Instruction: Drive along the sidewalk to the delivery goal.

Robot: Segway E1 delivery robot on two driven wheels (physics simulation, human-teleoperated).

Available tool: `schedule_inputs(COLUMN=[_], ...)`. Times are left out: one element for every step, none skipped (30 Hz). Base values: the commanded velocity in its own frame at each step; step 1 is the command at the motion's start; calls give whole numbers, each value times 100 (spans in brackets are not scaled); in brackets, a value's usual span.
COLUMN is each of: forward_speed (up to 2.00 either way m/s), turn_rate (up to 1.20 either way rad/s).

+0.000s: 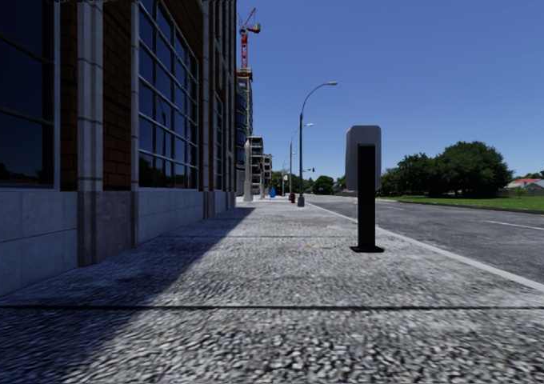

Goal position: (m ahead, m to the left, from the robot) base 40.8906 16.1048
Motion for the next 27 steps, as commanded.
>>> schedule_inputs(forward_speed=[200, 200, 200, 200, 200, 200, 200, 200, 200, 200, 200, 200, 200, 200, 200, 200, 200, 200, 200, 200, 200, 200, 200, 200, 200, 200, 200], turn_rate=[0, 0, 0, 0, 0, 0, 0, 0, 0, 0, 0, 0, 0, 0, 0, 0, 0, 0, 0, 0, 0, 0, 0, 0, 0, 0, 0])
